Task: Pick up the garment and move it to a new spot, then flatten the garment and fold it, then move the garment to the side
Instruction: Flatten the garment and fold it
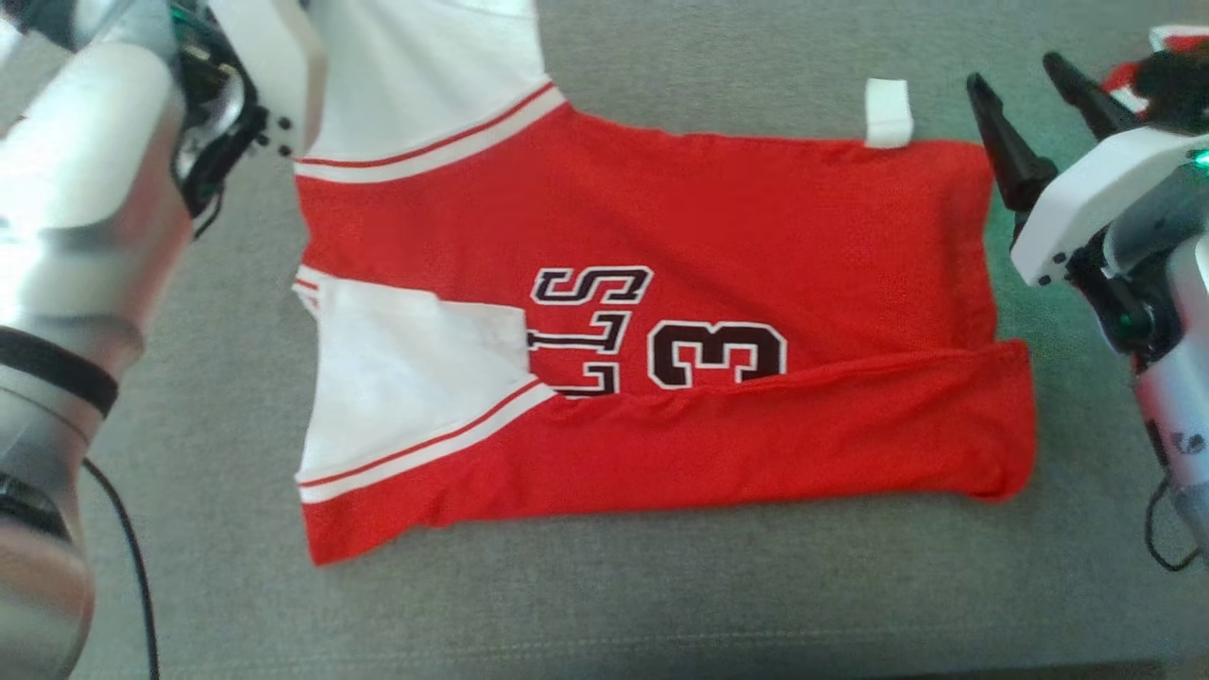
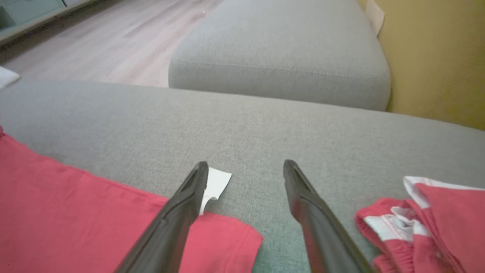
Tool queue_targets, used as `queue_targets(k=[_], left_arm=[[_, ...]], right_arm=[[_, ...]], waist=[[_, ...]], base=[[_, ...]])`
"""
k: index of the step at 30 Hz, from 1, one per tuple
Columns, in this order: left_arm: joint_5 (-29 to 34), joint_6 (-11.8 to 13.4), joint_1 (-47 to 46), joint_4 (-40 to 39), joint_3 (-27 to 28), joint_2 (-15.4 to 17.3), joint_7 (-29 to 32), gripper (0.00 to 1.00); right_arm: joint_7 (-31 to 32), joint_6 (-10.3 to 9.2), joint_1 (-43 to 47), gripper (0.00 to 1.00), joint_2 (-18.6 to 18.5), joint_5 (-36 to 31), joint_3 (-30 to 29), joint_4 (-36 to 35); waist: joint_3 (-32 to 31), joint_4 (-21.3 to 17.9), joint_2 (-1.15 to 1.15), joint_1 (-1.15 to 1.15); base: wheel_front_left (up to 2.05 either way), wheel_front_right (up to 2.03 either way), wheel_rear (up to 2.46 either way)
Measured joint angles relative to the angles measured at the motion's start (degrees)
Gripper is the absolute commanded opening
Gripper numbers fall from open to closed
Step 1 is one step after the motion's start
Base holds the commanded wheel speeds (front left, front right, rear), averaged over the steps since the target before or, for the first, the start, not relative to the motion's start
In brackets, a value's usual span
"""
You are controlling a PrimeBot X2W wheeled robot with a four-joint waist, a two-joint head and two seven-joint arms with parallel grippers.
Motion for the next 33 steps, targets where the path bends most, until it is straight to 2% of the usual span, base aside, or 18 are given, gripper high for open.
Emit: queue_targets(k=[5,11,22,23,24,25,33], left_arm=[[-0.1,0.0,1.2,-2.8,-1.9,-0.3,-0.8,0.00],[-0.1,0.0,2.0,-4.8,-4.2,-1.1,-0.8,0.00],[-1.2,0.0,1.9,-5.1,-5.9,-1.1,-0.8,0.00],[-1.2,0.0,1.9,-5.0,-6.0,-1.0,-0.8,0.00],[-1.2,0.0,1.9,-4.9,-6.0,-1.0,-0.8,0.00],[-1.3,0.0,1.9,-4.8,-6.1,-1.0,-0.8,0.00],[-1.3,0.1,1.7,-2.8,-6.4,-0.8,-2.2,0.00]], right_arm=[[3.9,0.00,-1.6,1.00,-2.2,3.1,5.8,5.1],[6.2,0.00,-4.1,1.00,-5.2,5.1,11.8,10.9],[6.4,0.00,-9.1,1.00,-5.5,10.4,19.7,15.5],[6.8,0.00,-9.3,0.52,-5.5,11.2,20.3,15.6],[7.1,0.00,-9.7,0.17,-5.6,11.9,21.2,15.6],[7.6,0.00,-10.1,0.00,-5.7,12.6,22.0,15.5],[5.8,0.00,-12.3,0.00,-6.9,15.0,25.3,15.7]], waist=[[-0.3,1.8,0.00,0.00],[0.6,2.2,0.00,0.00],[1.2,1.8,0.00,0.00],[1.1,1.8,0.00,0.00],[1.1,1.7,0.00,0.00],[1.0,1.6,0.00,0.00],[1.1,0.8,0.00,0.00]], base=[[0.00,0.00,0.00],[0.00,0.00,0.00],[0.00,0.00,0.00],[0.00,0.00,0.00],[0.00,0.00,0.00],[0.00,0.00,0.00],[0.00,0.00,0.00]])
